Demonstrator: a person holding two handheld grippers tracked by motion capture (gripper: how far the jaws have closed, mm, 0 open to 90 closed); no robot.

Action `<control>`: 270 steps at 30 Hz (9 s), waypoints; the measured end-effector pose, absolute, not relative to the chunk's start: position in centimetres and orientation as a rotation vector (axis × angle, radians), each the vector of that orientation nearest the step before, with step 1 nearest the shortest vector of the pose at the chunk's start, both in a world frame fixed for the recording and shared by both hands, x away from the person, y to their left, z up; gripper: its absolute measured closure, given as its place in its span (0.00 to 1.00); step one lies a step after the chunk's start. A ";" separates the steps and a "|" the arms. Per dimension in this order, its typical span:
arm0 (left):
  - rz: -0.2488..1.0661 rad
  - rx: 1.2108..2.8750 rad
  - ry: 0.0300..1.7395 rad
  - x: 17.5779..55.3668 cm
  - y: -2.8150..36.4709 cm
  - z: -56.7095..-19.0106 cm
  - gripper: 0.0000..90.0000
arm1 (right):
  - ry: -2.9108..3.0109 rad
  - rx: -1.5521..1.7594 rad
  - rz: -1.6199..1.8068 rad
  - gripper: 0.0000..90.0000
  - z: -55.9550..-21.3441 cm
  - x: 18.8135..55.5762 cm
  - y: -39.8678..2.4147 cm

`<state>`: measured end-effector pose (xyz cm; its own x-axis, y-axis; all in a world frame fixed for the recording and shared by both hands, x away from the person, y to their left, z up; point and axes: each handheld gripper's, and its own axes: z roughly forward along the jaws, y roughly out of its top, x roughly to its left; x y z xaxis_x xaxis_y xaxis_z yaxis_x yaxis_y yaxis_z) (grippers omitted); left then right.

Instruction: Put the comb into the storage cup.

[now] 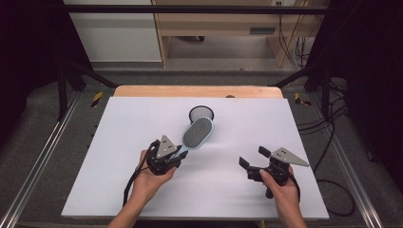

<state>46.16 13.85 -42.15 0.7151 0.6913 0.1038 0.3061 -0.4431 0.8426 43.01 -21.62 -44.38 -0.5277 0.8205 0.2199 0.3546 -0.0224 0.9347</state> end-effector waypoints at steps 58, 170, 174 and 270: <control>0.616 1.837 0.780 45.0 13.0 -40.9 0.77 | 1.729 1.235 1.980 0.05 -39.1 45.6 -11.5; 0.591 1.898 0.659 43.0 9.5 -41.7 0.77 | 1.690 1.423 2.084 0.27 -40.7 46.3 -12.5; 0.588 1.900 0.658 43.0 9.4 -41.8 0.77 | 1.691 1.431 2.094 0.31 -40.7 46.3 -12.5; 0.495 1.907 0.710 43.9 9.9 -42.9 0.76 | 1.740 1.339 2.085 0.61 -40.7 45.8 -11.7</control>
